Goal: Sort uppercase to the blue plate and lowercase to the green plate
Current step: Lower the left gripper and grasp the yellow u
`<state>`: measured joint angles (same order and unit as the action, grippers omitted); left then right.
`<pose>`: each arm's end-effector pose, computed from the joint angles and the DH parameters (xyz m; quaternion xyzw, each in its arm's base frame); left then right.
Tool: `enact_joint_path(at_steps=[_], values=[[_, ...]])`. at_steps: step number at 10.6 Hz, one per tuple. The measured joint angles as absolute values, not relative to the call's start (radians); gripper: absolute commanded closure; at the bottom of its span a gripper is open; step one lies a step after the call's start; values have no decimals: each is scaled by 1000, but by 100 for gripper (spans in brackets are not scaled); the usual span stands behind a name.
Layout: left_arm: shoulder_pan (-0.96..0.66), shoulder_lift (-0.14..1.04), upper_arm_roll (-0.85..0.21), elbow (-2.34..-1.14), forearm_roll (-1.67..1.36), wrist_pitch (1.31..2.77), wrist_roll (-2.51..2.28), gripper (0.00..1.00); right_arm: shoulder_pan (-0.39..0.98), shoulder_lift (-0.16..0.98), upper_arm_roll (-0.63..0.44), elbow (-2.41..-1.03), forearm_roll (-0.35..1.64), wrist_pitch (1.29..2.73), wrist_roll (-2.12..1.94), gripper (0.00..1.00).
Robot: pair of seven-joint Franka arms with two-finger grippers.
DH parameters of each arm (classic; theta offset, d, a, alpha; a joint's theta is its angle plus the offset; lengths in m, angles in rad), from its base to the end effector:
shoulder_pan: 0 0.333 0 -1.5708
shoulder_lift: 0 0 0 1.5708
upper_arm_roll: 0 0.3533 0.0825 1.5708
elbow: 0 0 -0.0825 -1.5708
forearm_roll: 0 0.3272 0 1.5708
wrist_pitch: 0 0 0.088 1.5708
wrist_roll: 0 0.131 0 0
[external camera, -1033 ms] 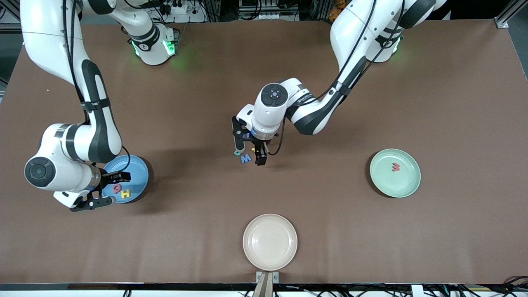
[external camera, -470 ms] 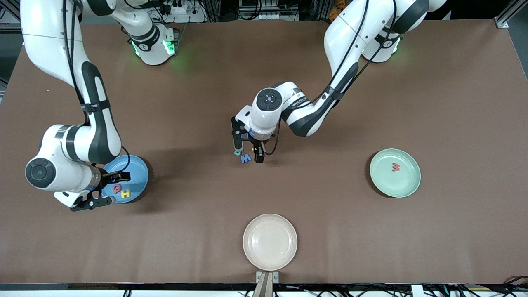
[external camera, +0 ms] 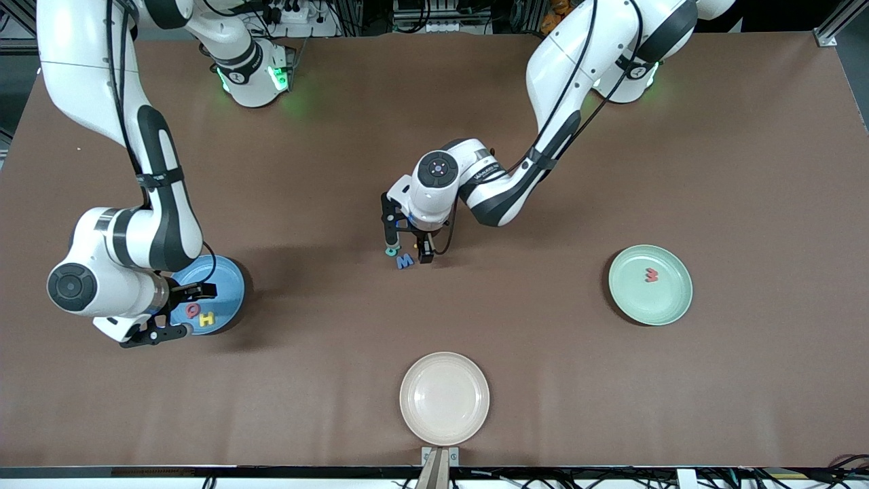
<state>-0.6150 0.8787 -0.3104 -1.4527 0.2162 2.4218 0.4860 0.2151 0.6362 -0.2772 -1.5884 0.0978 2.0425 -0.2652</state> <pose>0.4781 -0.5404 0.2264 0.7486 -0.6584 0.0577 0.0526 0.6499 -0.0040 0.3014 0.9915 0.0947 -0.0839 0.0285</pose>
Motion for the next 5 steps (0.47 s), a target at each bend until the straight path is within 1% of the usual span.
enact_joint_path(at_steps=[5], values=[[-615,894,-309,-1451,216,2431,486,25,217,636,-276,-1588,98,2045,-265,0]])
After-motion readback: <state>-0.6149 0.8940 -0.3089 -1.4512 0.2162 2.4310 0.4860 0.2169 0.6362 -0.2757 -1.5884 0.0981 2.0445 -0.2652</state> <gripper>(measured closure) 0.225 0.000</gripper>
